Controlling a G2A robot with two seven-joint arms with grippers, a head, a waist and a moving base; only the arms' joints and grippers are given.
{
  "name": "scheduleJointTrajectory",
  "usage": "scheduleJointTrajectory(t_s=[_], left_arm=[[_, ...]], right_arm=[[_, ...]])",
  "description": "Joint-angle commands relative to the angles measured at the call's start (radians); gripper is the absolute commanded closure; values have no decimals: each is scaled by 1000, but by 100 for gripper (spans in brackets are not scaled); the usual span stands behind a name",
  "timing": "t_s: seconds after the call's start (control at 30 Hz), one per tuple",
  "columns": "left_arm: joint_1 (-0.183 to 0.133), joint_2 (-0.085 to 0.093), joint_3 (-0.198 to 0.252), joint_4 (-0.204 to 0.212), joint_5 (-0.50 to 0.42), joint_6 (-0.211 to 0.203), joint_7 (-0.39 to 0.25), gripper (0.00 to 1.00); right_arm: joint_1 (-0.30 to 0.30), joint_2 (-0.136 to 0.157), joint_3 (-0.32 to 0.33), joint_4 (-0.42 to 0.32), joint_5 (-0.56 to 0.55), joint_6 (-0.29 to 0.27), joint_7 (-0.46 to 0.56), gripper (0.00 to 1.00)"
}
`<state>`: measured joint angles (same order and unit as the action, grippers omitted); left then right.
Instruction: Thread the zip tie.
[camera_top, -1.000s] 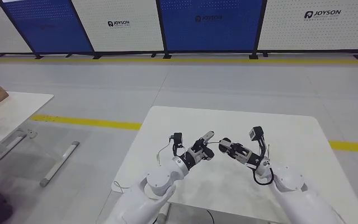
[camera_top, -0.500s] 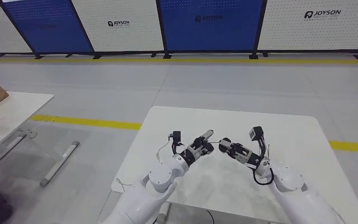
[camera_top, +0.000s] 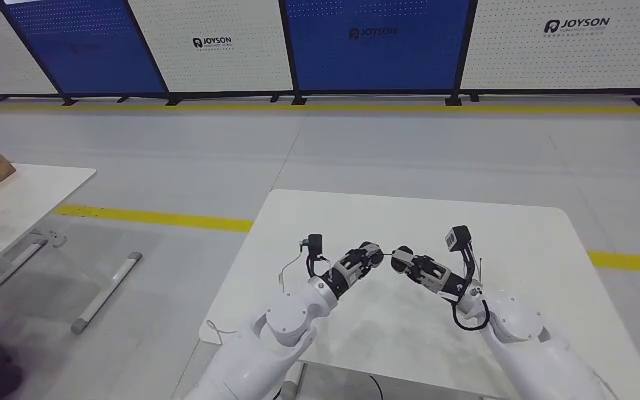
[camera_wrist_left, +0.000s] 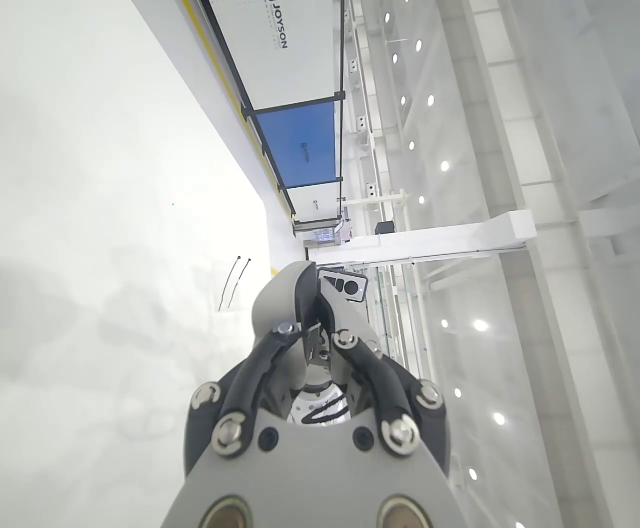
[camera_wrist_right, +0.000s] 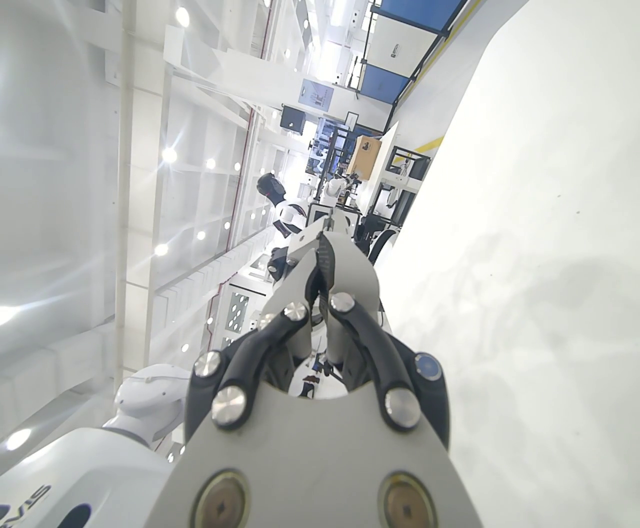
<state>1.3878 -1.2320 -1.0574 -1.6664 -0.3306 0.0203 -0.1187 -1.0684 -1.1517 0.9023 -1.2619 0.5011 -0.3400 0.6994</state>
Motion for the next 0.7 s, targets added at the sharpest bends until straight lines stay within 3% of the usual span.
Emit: scheduleJointTrajectory(t_s=[0.0, 0.03, 0.07, 0.1, 0.13, 0.17, 0.3, 0.37, 0.4, 0.47, 0.53, 0.67], left_arm=[[0, -1, 2, 1, 6, 0, 1, 100], [1, -1, 2, 0, 10, -1, 2, 100], [2, 0, 3, -2, 16, -2, 1, 80], [4, 1, 4, -5, 30, -8, -9, 45], [7, 1, 4, -6, 39, -17, -15, 20], [10, 2, 2, -6, 47, -25, -18, 11], [23, 4, -4, -13, 58, -42, -23, 27], [28, 6, -6, -17, 74, -51, -27, 39], [30, 6, -6, -17, 80, -54, -28, 52], [32, 6, -5, -18, 90, -57, -27, 59], [32, 5, -3, -16, 100, -59, -21, 73], [33, 4, 3, -15, 112, -64, -20, 92]], right_arm=[[0, 0, 0, 0, 0, 0, 0, 100], [0, 0, 0, 0, 0, 0, 0, 100], [0, 0, 0, 0, 0, 0, 0, 100], [0, 0, 0, 0, 0, 0, 0, 100], [0, 0, 0, 0, 0, 0, 0, 100], [0, 0, 0, 0, 0, 0, 0, 100], [0, 0, 0, 0, 0, 0, 0, 100], [0, 0, 0, 0, 0, 0, 0, 100], [0, 0, 0, 0, 0, 0, 0, 100], [0, 0, 0, 0, 0, 0, 0, 100], [0, 0, 0, 0, 0, 0, 0, 100], [0, 0, 0, 0, 0, 0, 0, 100]])
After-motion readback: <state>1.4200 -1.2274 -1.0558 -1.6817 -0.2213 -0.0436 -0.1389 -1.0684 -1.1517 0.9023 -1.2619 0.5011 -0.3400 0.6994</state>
